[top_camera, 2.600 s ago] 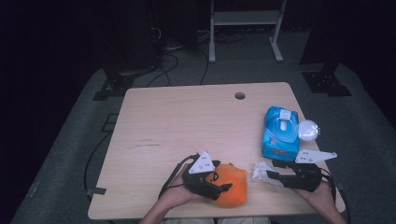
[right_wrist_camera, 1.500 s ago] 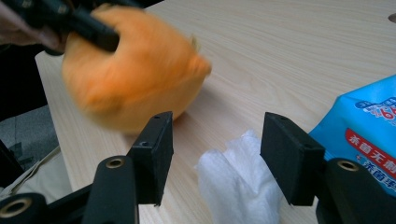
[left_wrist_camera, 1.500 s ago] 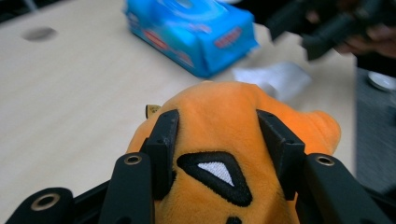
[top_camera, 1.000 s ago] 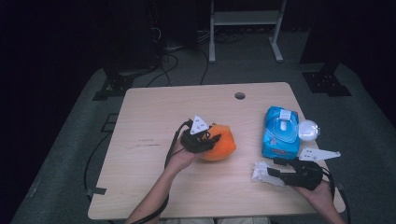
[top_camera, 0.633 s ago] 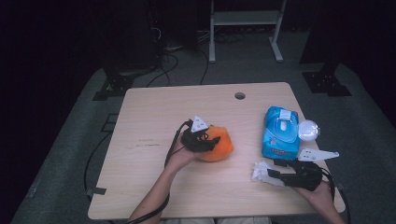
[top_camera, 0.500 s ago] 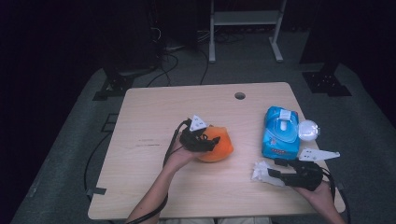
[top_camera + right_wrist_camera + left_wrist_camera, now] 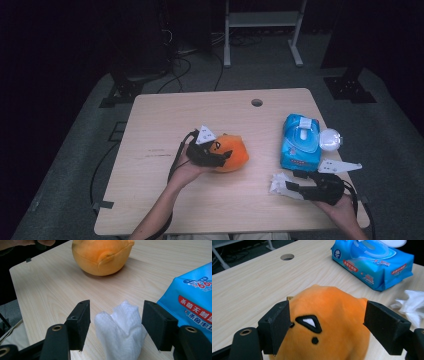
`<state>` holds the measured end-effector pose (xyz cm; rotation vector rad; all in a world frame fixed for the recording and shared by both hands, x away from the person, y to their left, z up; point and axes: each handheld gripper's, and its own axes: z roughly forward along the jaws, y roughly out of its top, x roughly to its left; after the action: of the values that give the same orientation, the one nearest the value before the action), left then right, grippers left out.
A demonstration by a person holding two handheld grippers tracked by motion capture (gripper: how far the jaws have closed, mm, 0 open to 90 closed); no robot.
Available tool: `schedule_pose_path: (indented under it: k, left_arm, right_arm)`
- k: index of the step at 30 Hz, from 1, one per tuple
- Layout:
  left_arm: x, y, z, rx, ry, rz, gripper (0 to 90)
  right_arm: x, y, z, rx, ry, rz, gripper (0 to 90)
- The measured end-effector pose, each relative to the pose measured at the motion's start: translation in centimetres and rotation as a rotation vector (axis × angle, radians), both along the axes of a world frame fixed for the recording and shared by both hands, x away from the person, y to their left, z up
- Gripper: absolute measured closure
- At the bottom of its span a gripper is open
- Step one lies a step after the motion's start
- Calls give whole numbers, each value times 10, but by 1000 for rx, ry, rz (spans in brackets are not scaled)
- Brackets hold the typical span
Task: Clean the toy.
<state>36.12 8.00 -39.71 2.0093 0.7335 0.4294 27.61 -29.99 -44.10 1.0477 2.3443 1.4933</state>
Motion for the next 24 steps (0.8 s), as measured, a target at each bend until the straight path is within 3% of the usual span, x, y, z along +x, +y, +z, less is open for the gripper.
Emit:
schedule_pose_path:
  k: [8, 11, 18, 24]
  left_arm:
    - [-10, 11, 1, -24, 3, 1, 202]
    - [-13, 12, 0, -2, -2, 2, 202]
    - [-21, 17, -3, 3, 5, -11, 201]
    - [-27, 22, -7, -14, 20, -12, 201]
  right_arm:
    - [-1, 1, 0, -4, -4, 0, 380]
    - [-2, 0, 1, -3, -10, -3, 380]
    - [-2, -2, 2, 2, -12, -12, 373]
    - [-2, -1, 1, -4, -7, -8, 366]
